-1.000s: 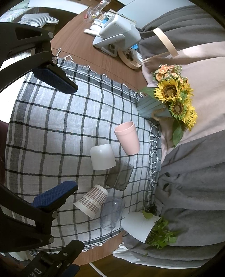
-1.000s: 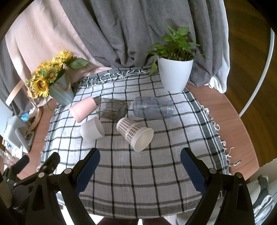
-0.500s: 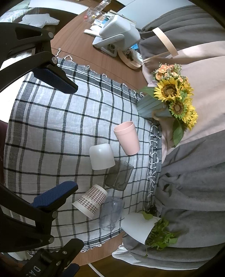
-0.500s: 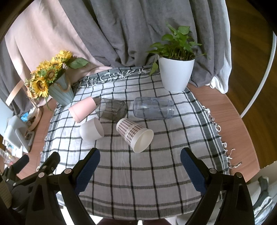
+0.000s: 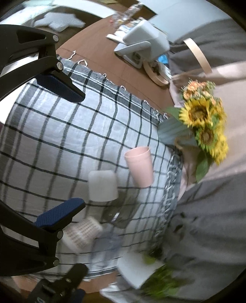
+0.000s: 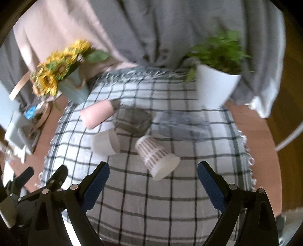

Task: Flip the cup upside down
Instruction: 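Move the right tool toward the dark glass tumbler lying on its side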

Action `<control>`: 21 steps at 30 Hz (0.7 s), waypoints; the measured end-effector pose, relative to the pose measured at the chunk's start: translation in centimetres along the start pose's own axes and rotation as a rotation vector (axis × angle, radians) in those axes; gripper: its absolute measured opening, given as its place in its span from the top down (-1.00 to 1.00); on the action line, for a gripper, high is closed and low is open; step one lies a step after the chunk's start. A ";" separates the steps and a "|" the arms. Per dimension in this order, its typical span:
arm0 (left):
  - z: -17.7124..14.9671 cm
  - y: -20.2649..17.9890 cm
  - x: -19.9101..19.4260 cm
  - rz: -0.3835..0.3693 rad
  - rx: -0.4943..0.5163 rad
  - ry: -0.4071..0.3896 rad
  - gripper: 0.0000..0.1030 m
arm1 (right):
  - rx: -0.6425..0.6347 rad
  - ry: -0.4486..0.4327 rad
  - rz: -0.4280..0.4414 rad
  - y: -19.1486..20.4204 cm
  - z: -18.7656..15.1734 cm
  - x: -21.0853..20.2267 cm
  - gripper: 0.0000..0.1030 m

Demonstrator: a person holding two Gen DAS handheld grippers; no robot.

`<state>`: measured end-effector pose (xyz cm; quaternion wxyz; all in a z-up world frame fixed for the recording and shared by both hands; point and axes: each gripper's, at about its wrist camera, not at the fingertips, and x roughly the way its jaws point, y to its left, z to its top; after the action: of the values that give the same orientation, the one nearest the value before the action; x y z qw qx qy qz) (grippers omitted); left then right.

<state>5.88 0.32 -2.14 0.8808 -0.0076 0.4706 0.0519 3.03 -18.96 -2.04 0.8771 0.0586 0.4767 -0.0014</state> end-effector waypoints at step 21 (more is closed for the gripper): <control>5.8 -1.3 7.4 0.183 -0.134 0.087 -0.99 | -0.454 0.367 0.048 4.7 11.5 11.8 -0.81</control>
<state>14.91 -0.04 -5.06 0.8486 -0.0254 0.5026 0.1631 19.37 -14.87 -5.24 0.7667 -0.1287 0.6140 0.1366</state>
